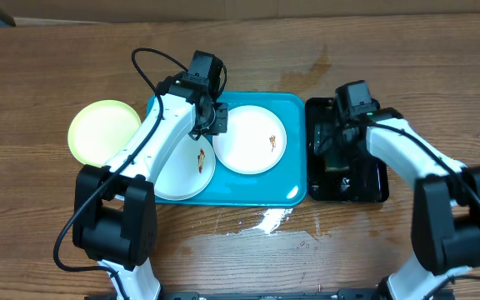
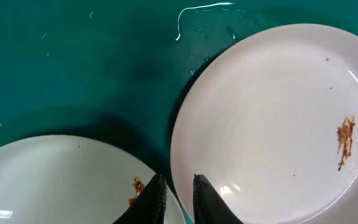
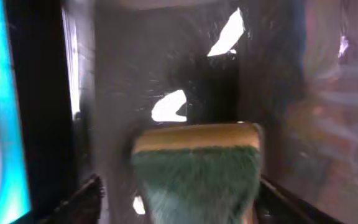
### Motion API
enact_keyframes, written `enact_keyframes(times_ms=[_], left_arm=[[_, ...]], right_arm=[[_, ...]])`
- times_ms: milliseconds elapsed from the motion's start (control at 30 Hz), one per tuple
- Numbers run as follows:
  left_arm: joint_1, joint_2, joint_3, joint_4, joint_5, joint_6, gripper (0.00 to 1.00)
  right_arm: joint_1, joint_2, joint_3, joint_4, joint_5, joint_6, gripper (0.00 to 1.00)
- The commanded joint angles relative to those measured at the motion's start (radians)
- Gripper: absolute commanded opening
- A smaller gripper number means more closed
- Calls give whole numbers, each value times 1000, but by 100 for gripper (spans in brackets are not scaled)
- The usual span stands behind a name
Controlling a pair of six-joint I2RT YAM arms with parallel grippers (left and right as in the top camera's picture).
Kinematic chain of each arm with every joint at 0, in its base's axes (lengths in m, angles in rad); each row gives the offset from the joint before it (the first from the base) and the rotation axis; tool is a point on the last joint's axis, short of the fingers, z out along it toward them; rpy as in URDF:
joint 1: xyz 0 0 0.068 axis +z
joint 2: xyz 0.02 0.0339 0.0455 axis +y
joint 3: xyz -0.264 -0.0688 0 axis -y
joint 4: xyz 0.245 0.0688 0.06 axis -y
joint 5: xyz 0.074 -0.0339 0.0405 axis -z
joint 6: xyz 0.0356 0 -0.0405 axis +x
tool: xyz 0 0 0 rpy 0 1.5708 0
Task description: Clean dirty plates on tray and stack at the side
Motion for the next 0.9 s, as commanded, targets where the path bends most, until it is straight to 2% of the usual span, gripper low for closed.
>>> enact_keyframes(times_ms=[0,133,233,267,300,333,367,400,500,667,767,867], left_arm=[[-2,27,12,10,-5,1,18],[-2,56,12,20,-6,2,19],[-2,75,12,40,-6,2,20],[-2,80,12,49,-5,2,22],[-2,82,12,56,-5,2,24],[-2,84,12,62,-5,2,29],[-2,84,12,70,-5,2,34],[-2,84,12,76,-5,2,38],[-2,85,12,83,-5,2,42],[-2,101,12,87,-6,2,41],[-2,122,12,90,-5,5,40],[-2,146,12,89,3,6,38]], right_arm=[[-2,26,-6,32,43,-7,61],[-3,26,-6,76,124,-7,33],[-3,26,-6,100,151,-7,33],[-3,26,-6,104,151,-6,36],[-3,26,-6,107,150,-6,59],[-3,26,-6,108,147,-6,77],[-3,26,-3,106,146,-6,89],[-3,26,-1,103,146,-6,93],[-3,25,21,61,146,-6,95],[-3,25,71,-59,146,20,94],[-3,25,79,-107,146,25,88],[-3,25,80,-116,146,25,86]])
